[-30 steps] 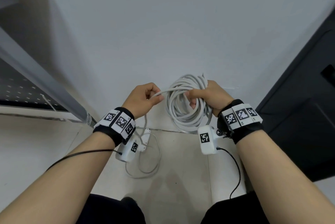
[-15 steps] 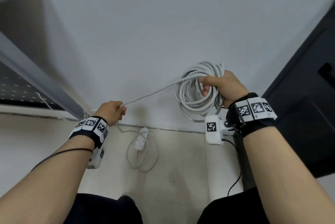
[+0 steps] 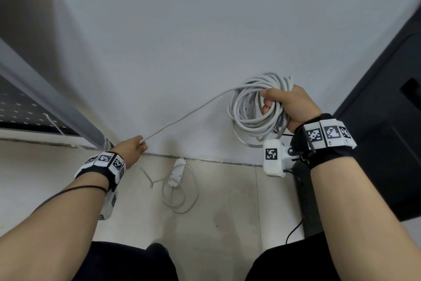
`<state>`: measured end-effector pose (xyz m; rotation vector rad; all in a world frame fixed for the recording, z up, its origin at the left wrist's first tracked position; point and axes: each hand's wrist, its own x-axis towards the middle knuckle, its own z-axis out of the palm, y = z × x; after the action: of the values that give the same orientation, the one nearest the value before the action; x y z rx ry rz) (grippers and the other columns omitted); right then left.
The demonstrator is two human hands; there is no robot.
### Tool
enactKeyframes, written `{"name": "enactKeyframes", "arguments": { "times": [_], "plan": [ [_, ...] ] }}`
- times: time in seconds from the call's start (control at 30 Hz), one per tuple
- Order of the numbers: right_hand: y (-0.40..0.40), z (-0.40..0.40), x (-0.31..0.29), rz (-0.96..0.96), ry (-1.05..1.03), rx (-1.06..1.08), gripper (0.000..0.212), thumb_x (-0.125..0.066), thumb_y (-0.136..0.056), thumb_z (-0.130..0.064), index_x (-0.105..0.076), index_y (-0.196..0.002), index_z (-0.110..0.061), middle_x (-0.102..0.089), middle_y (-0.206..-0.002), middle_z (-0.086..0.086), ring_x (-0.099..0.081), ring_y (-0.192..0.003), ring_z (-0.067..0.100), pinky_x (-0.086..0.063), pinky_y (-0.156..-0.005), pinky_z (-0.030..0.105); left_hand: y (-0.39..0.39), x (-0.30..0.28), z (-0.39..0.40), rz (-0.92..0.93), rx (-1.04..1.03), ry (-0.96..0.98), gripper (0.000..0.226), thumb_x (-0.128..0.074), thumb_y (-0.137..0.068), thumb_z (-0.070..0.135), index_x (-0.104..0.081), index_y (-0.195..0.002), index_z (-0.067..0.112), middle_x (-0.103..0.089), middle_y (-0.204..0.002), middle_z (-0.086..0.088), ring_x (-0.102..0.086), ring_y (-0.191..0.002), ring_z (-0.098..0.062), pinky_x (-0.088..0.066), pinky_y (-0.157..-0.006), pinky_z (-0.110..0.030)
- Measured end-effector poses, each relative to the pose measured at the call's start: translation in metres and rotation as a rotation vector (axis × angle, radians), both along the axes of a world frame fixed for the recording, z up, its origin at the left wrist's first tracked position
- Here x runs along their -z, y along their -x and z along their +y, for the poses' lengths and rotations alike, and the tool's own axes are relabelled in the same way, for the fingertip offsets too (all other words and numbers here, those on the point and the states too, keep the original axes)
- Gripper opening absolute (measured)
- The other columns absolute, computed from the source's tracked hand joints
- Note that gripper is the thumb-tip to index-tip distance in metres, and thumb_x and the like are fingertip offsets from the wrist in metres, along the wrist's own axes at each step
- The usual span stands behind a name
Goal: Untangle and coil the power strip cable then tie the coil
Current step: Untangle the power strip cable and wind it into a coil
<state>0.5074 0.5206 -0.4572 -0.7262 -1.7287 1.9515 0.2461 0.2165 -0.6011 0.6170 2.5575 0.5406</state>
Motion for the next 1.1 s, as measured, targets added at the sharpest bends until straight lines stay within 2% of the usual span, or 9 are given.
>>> {"name": "enactKeyframes", "arguments": {
  "times": [0.1, 0.17, 0.23, 0.4, 0.53, 0.67, 0.83, 1.03, 1.1],
  "plan": [
    [0.0, 0.001, 0.003, -0.014, 0.019, 0.004, 0.014, -0.073, -0.081, -0.01, -0.064, -0.07, -0.006, -0.058, -0.054, 0.006, -0.058, -0.048, 0.021, -0.051, -0.052, 0.03, -0.003, -0.006, 0.004, 0.018, 0.059, -0.005, 0.021, -0.046, -0.101, 0.03, -0.032, -0.107, 0.015, -0.055, -0.083, -0.009, -0.059, -0.076, -0.032, -0.048, -0.074, -0.04],
    [0.0, 0.0, 0.004, -0.024, 0.031, 0.002, 0.014, -0.076, -0.079, -0.012, -0.066, -0.07, -0.006, -0.059, -0.055, 0.006, -0.059, -0.049, 0.021, -0.051, -0.053, 0.031, -0.006, -0.009, 0.006, -0.013, 0.111, -0.038, 0.016, -0.042, -0.103, 0.028, -0.03, -0.108, 0.019, -0.054, -0.075, -0.01, -0.057, -0.069, -0.029, -0.049, -0.069, -0.039],
    [0.001, 0.0, 0.005, -0.035, 0.032, -0.007, 0.016, -0.078, -0.074, -0.016, -0.067, -0.067, -0.007, -0.059, -0.056, 0.007, -0.059, -0.05, 0.022, -0.052, -0.054, 0.032, -0.009, -0.014, 0.009, 0.004, 0.166, -0.069, 0.004, -0.04, -0.103, 0.025, -0.037, -0.103, 0.022, -0.052, -0.068, -0.007, -0.052, -0.06, -0.025, -0.045, -0.061, -0.031],
    [0.003, -0.001, 0.007, -0.052, 0.006, -0.026, 0.018, -0.08, -0.076, -0.018, -0.068, -0.065, -0.009, -0.061, -0.056, 0.007, -0.06, -0.05, 0.023, -0.053, -0.056, 0.033, -0.013, -0.028, 0.019, 0.054, 0.261, 0.052, 0.03, -0.048, -0.1, 0.023, -0.06, -0.075, 0.032, -0.05, -0.066, 0.007, -0.047, -0.06, -0.013, -0.037, -0.059, -0.027],
    [0.006, -0.005, 0.008, -0.1, -0.079, -0.029, 0.023, -0.083, -0.076, -0.022, -0.068, -0.066, -0.007, -0.064, -0.058, 0.009, -0.062, -0.051, 0.024, -0.053, -0.058, 0.033, -0.028, -0.047, 0.032, 0.048, 0.366, 0.277, 0.02, -0.059, -0.092, 0.036, -0.072, -0.077, 0.039, -0.061, -0.083, 0.012, -0.058, -0.078, -0.012, -0.045, -0.076, -0.027],
    [0.014, -0.016, 0.01, -0.226, -0.257, -0.071, 0.03, -0.085, -0.073, -0.028, -0.07, -0.074, -0.002, -0.07, -0.062, 0.01, -0.068, -0.056, 0.024, -0.058, -0.065, 0.036, -0.078, -0.06, 0.065, -0.023, 0.641, 0.391, 0.015, -0.067, -0.083, 0.035, -0.077, -0.093, 0.038, -0.069, -0.08, 0.012, -0.061, -0.08, -0.01, -0.046, -0.072, -0.021],
    [0.022, -0.041, 0.016, -0.406, -0.439, -0.251, 0.044, -0.087, -0.07, -0.035, -0.071, -0.089, 0.001, -0.075, -0.072, 0.01, -0.073, -0.065, 0.026, -0.06, -0.06, 0.034, -0.12, -0.094, 0.097, -0.32, 0.804, -0.041, 0.016, -0.066, -0.091, 0.023, -0.077, -0.09, 0.035, -0.06, -0.059, 0.015, -0.046, -0.056, 0.001, -0.037, -0.06, -0.012],
    [0.024, -0.054, 0.02, -0.402, -0.516, -0.386, 0.042, -0.085, -0.074, -0.033, -0.072, -0.101, -0.004, -0.075, -0.097, 0.016, -0.071, -0.093, 0.033, -0.054, -0.09, 0.052, -0.125, -0.109, 0.095, -0.277, 0.644, -0.401, 0.008, -0.077, -0.084, 0.026, -0.081, -0.088, 0.02, -0.059, -0.067, -0.021, -0.037, -0.055, -0.015, -0.032, -0.06, -0.025],
    [0.022, -0.055, 0.019, -0.399, -0.524, -0.415, 0.039, -0.084, -0.075, -0.034, -0.073, -0.101, -0.007, -0.075, -0.096, 0.014, -0.072, -0.092, 0.031, -0.054, -0.09, 0.052, -0.123, -0.105, 0.093, -0.248, 0.54, -0.476, 0.012, -0.08, -0.08, 0.027, -0.078, -0.079, 0.015, -0.057, -0.055, -0.005, -0.039, -0.05, -0.009, -0.035, -0.058, -0.022]
  ]
}}
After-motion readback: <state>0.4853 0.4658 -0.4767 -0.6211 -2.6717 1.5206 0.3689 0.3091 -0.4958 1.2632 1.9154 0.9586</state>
